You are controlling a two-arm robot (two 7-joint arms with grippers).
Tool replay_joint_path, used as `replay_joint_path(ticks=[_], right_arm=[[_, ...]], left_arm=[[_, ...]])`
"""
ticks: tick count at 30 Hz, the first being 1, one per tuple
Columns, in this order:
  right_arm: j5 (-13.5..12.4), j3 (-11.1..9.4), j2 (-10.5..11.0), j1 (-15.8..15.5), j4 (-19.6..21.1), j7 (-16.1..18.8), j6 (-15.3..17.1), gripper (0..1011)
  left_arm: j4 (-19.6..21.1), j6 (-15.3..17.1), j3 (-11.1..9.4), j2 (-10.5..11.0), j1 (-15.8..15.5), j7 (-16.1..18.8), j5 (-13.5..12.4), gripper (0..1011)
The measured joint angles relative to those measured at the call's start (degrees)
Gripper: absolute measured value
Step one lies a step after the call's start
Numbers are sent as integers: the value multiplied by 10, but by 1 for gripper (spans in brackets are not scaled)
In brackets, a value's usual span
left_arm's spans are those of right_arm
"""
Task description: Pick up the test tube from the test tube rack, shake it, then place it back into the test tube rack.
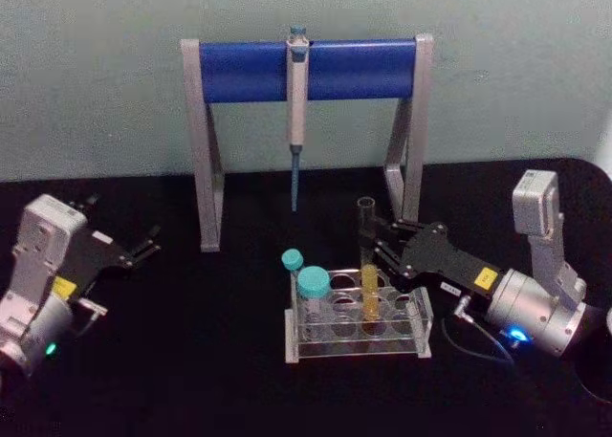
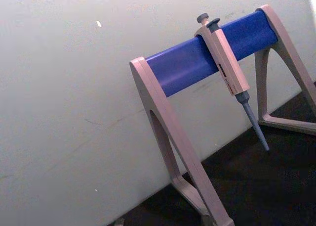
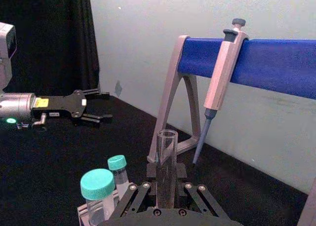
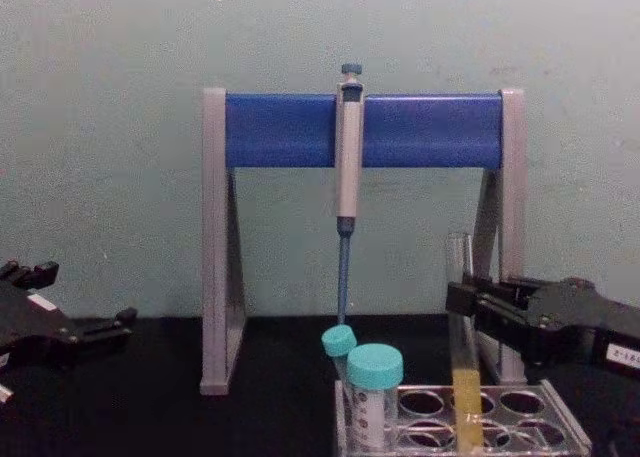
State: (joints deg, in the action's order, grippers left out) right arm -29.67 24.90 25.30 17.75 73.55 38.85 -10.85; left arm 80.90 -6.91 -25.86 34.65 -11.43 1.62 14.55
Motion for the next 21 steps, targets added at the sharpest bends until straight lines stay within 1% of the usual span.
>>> replay_joint_path(ticks=[19, 20, 21], right_arm=[[-1, 0, 0, 0, 0, 2, 0, 229], [0, 0, 0, -1, 0, 2, 0, 259], [0, 0, 0, -1, 0, 2, 0, 259]], left_arm=[[0, 0, 0, 0, 0, 0, 0, 1001], [0, 0, 0, 0, 0, 0, 0, 1001], [0, 0, 0, 0, 0, 0, 0, 1001]])
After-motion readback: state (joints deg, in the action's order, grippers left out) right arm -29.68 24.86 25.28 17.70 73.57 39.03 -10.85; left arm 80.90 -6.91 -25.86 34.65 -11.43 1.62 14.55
